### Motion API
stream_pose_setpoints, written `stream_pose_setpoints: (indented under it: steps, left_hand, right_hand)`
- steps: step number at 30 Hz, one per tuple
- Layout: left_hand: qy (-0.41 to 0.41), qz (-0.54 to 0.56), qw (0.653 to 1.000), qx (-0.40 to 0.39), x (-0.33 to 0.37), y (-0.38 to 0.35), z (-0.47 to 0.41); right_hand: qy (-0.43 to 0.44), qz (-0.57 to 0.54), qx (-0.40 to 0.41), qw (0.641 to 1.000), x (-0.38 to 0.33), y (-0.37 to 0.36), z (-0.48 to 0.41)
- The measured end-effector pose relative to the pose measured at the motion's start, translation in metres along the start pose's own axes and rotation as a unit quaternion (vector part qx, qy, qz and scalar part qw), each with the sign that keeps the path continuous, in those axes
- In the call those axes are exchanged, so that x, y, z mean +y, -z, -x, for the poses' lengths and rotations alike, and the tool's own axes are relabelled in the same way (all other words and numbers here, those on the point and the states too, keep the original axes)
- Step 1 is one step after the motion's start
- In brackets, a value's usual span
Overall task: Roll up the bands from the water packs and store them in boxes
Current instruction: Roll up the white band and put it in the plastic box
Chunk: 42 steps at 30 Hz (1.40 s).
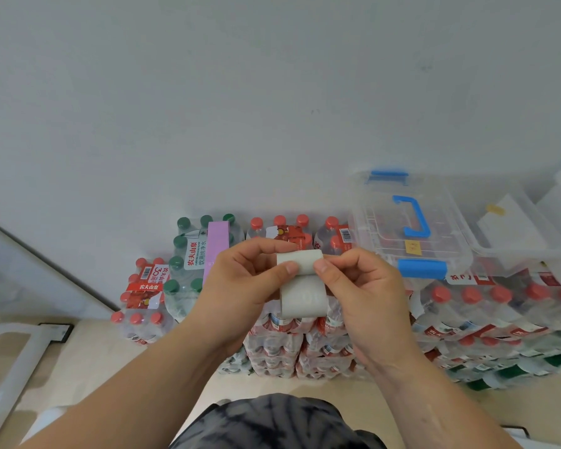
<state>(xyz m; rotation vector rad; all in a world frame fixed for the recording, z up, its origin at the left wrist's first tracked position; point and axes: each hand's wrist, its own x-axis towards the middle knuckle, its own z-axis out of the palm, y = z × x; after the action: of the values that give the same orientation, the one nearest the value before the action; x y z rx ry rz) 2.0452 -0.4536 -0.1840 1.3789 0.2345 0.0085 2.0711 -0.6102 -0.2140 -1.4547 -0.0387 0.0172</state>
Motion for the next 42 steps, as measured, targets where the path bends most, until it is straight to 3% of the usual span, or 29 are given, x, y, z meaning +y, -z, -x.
stream_pose_setpoints:
  steps: [5, 10, 18, 28, 42]
  left_hand:
    - [-0.009, -0.014, 1.0, 0.004, -0.005, 0.002, 0.001]
    - [-0.011, -0.02, 1.0, -0.008, -0.006, 0.002, 0.002]
    - [0.037, 0.025, 0.999, -0.015, -0.005, 0.001, 0.004]
    - [0.005, -0.01, 1.0, -0.005, -0.009, 0.004, 0.004]
    - [0.061, -0.024, 0.998, -0.008, -0.006, 0.004, 0.005]
  right_hand:
    - [-0.024, 0.01, 0.004, 1.0, -0.003, -0.001, 0.003]
    - [0.015, 0.058, 0.015, 0.998, 0.001, 0.001, 0.004]
    - [0.02, 0.032, -0.011, 0.999, 0.0, -0.001, 0.007]
    - [-0.008, 0.064, -0.022, 0.998, -0.004, -0.002, 0.009]
    - [0.024, 0.05, -0.029, 0.998, -0.001, 0.001, 0.011]
